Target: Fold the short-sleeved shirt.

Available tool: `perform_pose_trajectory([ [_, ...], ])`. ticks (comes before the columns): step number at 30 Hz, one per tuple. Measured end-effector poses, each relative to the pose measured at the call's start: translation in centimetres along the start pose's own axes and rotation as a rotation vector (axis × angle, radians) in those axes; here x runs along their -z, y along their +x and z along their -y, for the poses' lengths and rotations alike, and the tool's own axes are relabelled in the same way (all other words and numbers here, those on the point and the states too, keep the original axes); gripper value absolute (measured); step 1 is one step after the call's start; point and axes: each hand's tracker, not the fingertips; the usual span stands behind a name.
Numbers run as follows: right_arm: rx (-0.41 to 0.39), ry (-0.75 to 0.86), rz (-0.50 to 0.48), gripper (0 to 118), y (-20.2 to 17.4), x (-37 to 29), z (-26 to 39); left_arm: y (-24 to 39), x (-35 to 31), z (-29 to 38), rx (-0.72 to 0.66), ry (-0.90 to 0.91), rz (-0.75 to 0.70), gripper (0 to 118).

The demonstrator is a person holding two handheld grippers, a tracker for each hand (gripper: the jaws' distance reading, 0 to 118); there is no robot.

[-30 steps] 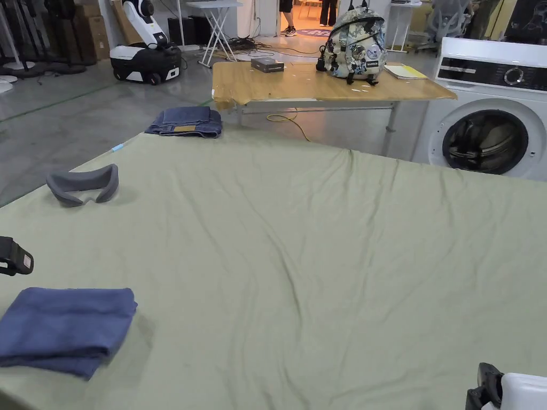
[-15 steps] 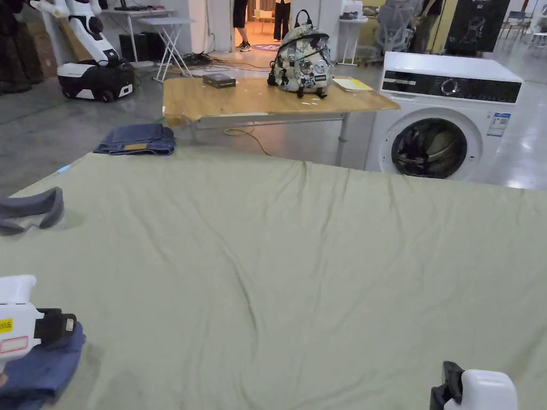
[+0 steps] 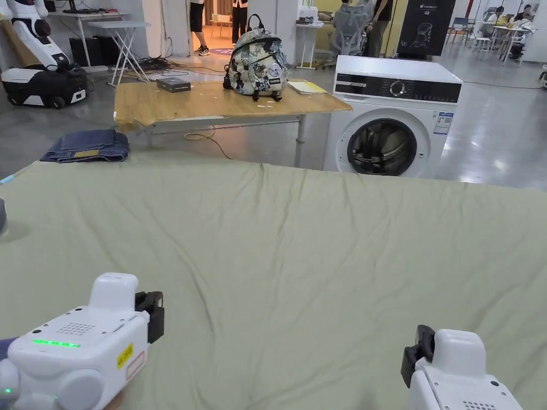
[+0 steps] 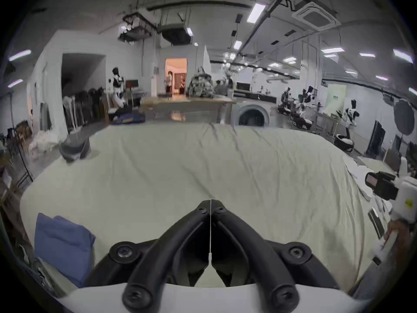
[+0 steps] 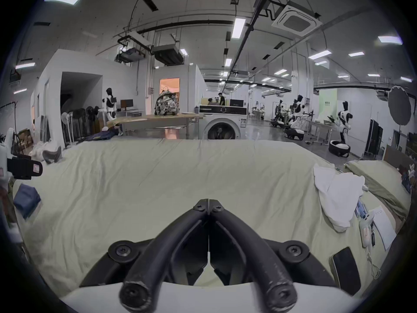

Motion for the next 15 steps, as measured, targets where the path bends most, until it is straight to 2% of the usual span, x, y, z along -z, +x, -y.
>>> perform_pose_trajectory([
  [7,0.008,0.06,0.013,0,-0.2,-0.7,-1.7,5.8,-0.7,-0.4,0.033,0.129,-0.042,0],
  [12,0.001,0.097,0.018,0,-0.4,-0.8,-2.1,7.3,-2.6,-0.9,0.055,0.273,-0.033,0],
  [15,0.012,0.098,0.017,0,-0.3,-0.7,-2.1,7.3,-2.7,-1.0,0.051,0.259,-0.033,0],
])
